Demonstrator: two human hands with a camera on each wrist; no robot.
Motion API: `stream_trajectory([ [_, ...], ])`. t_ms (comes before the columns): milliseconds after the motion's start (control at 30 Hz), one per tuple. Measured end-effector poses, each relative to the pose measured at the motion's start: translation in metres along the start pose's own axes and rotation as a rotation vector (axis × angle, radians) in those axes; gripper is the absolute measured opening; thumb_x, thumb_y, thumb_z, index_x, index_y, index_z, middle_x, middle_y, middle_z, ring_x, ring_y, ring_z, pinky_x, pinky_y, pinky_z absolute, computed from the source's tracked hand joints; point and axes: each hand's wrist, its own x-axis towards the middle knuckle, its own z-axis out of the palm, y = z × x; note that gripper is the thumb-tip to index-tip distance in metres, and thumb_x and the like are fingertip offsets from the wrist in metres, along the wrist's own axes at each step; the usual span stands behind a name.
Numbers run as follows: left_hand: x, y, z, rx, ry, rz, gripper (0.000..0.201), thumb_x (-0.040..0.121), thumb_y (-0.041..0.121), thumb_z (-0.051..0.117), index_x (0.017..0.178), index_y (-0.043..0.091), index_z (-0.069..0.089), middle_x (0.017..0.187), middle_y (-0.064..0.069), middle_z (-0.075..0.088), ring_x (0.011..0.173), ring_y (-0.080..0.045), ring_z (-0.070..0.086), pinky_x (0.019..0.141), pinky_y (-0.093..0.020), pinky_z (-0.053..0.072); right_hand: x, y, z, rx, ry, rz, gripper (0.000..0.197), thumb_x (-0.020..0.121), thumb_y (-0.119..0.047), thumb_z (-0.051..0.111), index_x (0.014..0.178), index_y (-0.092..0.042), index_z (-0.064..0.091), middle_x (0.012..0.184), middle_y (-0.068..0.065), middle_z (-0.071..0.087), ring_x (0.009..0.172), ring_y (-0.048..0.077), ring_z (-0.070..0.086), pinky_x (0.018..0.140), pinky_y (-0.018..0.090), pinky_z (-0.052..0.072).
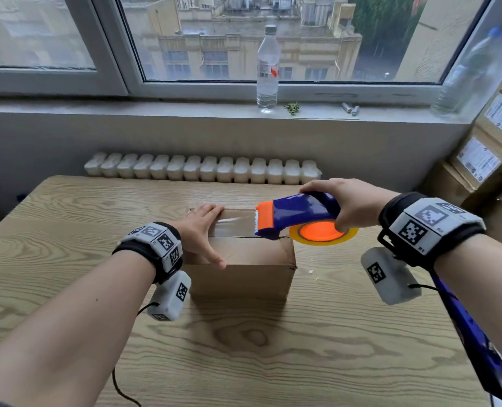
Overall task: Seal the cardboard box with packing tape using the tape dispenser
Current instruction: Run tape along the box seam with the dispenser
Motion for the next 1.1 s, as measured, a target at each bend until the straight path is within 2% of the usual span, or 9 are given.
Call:
stream_trajectory([
  [67, 0.0, -0.001, -0.001, -0.003, -0.023, -0.014, 0.147, 0.047, 0.07, 0.078, 0.153, 0.018, -0.011, 0.161, 0.001, -0.011, 0.149, -0.021, -0.013, 0.122, -0.046, -0.003, -0.005, 0.01, 0.003, 0.015, 0.01, 0.025, 0.084, 0.064, 0.004, 0.062, 0.134, -0.037, 0.042, 0.118, -0.003, 0.051, 0.102, 0.02, 0.05, 0.085, 0.034, 0.049],
  [167, -0.001, -0.001, -0.003, 0.009, -0.053, -0.023, 0.165, 0.021, 0.088, 0.062, 0.153, 0.019, -0.011, 0.161, 0.002, -0.01, 0.149, -0.021, -0.013, 0.122, -0.045, -0.002, -0.013, 0.022, 0.006, 0.006, 0.023, 0.063, 0.084, 0.065, 0.004, 0.063, 0.134, -0.038, 0.041, 0.122, 0.001, 0.053, 0.102, 0.022, 0.052, 0.083, 0.034, 0.049],
  [267, -0.001, 0.004, -0.004, 0.026, -0.042, -0.034, 0.148, 0.046, 0.069, 0.078, 0.153, 0.018, -0.011, 0.161, -0.001, -0.01, 0.149, -0.021, -0.012, 0.122, -0.044, 0.0, -0.016, 0.023, 0.011, -0.044, 0.048, 0.087, 0.077, 0.071, 0.001, 0.06, 0.134, -0.039, 0.041, 0.122, -0.002, 0.053, 0.092, 0.015, 0.046, 0.059, 0.017, 0.035],
  [333, -0.002, 0.009, -0.008, 0.057, -0.052, -0.053, 0.143, 0.053, 0.061, 0.081, 0.152, 0.016, -0.012, 0.161, -0.003, -0.012, 0.149, -0.022, -0.014, 0.123, -0.043, 0.0, -0.014, 0.021, 0.014, -0.049, 0.081, 0.092, 0.073, 0.074, 0.0, 0.057, 0.134, -0.039, 0.042, 0.121, -0.002, 0.053, 0.09, 0.013, 0.043, 0.053, 0.013, 0.024],
  [500, 0.002, 0.051, -0.01, 0.119, -0.05, 0.01, 0.143, 0.056, 0.065, 0.077, 0.152, 0.013, -0.015, 0.16, -0.006, -0.019, 0.149, -0.022, -0.015, 0.122, -0.042, -0.003, -0.014, 0.027, 0.016, -0.009, 0.107, 0.089, 0.069, 0.075, 0.003, 0.056, 0.132, -0.035, 0.046, 0.122, -0.002, 0.056, 0.091, 0.013, 0.043, 0.055, 0.016, 0.027],
  [667, 0.026, 0.105, -0.001, 0.086, -0.055, 0.152, 0.146, 0.054, 0.066, 0.077, 0.151, 0.014, -0.018, 0.16, -0.005, -0.02, 0.148, -0.02, -0.019, 0.121, -0.046, -0.007, -0.016, 0.033, 0.022, 0.078, 0.11, 0.078, 0.068, 0.073, 0.008, 0.054, 0.129, -0.029, 0.05, 0.123, -0.001, 0.056, 0.105, 0.017, 0.049, 0.079, 0.022, 0.032],
  [833, 0.035, 0.117, 0.0, 0.14, -0.024, 0.179, 0.145, 0.051, 0.067, 0.078, 0.153, 0.014, -0.009, 0.161, -0.003, -0.01, 0.149, -0.022, -0.01, 0.122, -0.047, -0.002, -0.012, 0.043, 0.025, 0.155, 0.123, 0.094, 0.065, 0.069, 0.008, 0.055, 0.124, -0.026, 0.053, 0.115, 0.0, 0.057, 0.097, 0.015, 0.048, 0.079, 0.026, 0.038],
  [967, 0.035, 0.119, -0.002, 0.153, -0.008, 0.179, 0.144, 0.049, 0.067, 0.079, 0.154, 0.015, -0.004, 0.161, -0.002, -0.002, 0.149, -0.024, 0.0, 0.122, -0.044, 0.003, -0.003, 0.043, 0.033, 0.12, 0.111, 0.151, 0.059, 0.058, -0.003, 0.067, 0.11, -0.028, 0.053, 0.106, -0.001, 0.055, 0.097, 0.021, 0.055, 0.085, 0.04, 0.051],
  [1100, 0.034, 0.12, -0.003, 0.152, -0.011, 0.162, 0.142, 0.05, 0.066, 0.079, 0.154, 0.015, -0.004, 0.161, -0.002, -0.002, 0.149, -0.024, 0.001, 0.122, -0.042, 0.004, 0.0, 0.042, 0.036, 0.0, 0.104, 0.167, 0.046, 0.061, -0.009, 0.067, 0.098, -0.028, 0.047, 0.097, -0.005, 0.053, 0.093, 0.02, 0.052, 0.083, 0.037, 0.043],
])
